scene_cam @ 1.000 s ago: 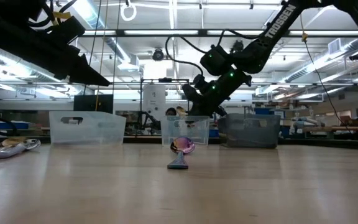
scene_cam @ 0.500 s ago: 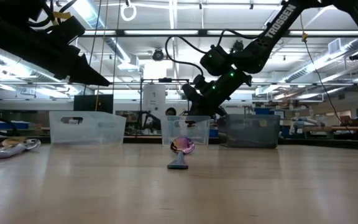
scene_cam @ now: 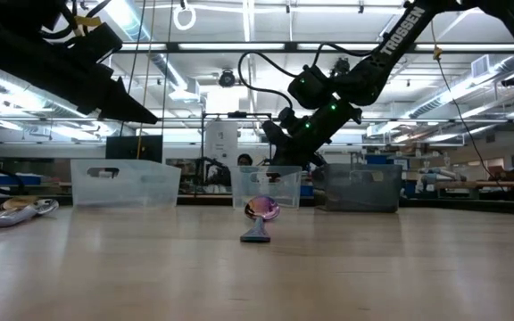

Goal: Sort silverware by color (type)
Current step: Put the purple spoon into the left transparent bin

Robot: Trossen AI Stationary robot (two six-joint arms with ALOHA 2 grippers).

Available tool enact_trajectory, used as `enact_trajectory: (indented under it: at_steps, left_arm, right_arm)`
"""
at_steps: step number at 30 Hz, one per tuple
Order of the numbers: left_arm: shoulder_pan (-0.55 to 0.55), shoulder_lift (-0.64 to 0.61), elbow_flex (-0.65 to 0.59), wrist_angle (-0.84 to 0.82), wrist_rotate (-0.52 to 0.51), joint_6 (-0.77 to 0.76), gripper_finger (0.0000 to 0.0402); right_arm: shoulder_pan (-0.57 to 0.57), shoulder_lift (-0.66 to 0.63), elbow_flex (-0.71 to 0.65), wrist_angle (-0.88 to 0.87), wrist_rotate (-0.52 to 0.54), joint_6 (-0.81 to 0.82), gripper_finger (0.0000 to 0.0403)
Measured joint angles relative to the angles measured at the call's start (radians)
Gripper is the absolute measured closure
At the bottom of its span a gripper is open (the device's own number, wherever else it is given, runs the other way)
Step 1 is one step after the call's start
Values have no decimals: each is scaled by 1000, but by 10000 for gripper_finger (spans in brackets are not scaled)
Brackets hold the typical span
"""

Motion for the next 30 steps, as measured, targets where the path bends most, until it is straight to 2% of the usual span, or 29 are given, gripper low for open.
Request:
enact_trajectory:
  at_steps: [9,27,30]
  left_arm:
    - [0,0,0,-4,0,0,230]
    - [-1,0,0,-16,1,-28,230]
    - [-1,0,0,-16,32,-45,230]
  right_arm:
    - [-22,-12,0,-1,-76,7,327]
    - [-21,-172,1,-95,-24,-45,328]
    - [-16,-208,1,-121,-22,-45,328]
